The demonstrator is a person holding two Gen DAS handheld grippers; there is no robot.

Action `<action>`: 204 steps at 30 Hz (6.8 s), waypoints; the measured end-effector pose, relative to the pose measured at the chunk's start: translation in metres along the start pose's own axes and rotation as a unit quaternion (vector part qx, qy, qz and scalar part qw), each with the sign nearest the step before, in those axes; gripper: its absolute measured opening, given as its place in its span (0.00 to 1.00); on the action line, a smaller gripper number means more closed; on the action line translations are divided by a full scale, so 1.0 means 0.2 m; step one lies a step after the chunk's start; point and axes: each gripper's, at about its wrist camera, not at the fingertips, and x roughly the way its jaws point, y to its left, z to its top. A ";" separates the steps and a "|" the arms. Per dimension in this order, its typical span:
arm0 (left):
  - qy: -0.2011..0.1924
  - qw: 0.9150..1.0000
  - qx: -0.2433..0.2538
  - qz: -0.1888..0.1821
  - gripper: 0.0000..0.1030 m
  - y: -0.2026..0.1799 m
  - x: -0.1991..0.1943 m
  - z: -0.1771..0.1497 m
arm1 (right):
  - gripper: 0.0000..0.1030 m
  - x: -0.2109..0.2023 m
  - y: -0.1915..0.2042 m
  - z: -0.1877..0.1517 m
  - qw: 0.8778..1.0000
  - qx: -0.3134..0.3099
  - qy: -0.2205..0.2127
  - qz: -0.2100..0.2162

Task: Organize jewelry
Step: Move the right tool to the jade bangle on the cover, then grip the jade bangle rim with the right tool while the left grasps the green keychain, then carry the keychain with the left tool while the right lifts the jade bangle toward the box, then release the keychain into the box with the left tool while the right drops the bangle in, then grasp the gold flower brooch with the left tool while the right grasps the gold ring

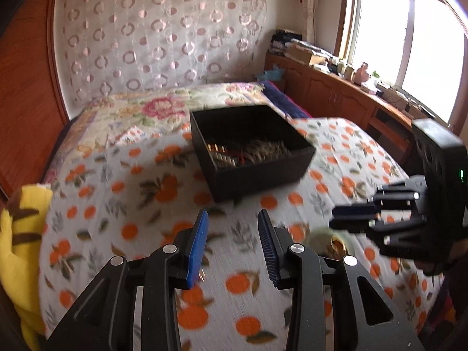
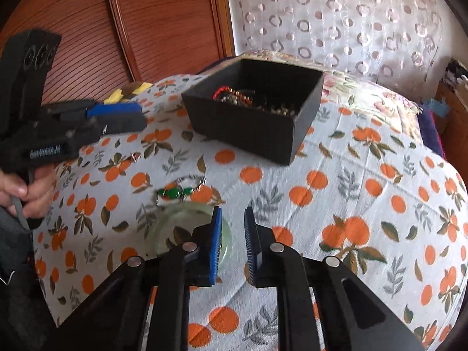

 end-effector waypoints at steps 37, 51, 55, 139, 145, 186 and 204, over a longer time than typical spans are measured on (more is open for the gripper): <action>0.069 0.996 0.051 -0.019 0.22 -0.25 0.20 -0.09 | 0.08 -0.25 -0.15 -0.23 0.995 0.027 -0.040 -0.087; 0.041 0.998 0.035 -0.016 0.00 -0.19 0.12 -0.06 | 0.08 -0.20 -0.15 -0.25 0.994 0.027 -0.029 -0.099; 0.047 0.998 0.033 -0.019 0.00 -0.19 0.12 -0.05 | 0.08 -0.19 -0.15 -0.24 0.994 0.028 -0.027 -0.099; -0.063 0.997 0.039 -0.004 0.10 -0.07 0.04 0.57 | 0.09 -0.13 -0.23 0.49 0.988 -0.007 -0.126 -0.088; -0.055 0.998 0.039 -0.005 0.10 -0.07 0.10 0.55 | 0.09 -0.07 -0.24 0.54 0.989 -0.019 -0.119 -0.084; -0.047 0.998 0.002 0.046 0.51 0.17 0.06 0.42 | 0.11 0.06 -0.18 0.64 0.991 -0.040 -0.103 -0.081; 0.013 0.998 -0.014 0.061 0.70 0.24 -0.02 0.00 | 0.25 -0.11 0.01 0.04 0.997 -0.033 -0.043 -0.058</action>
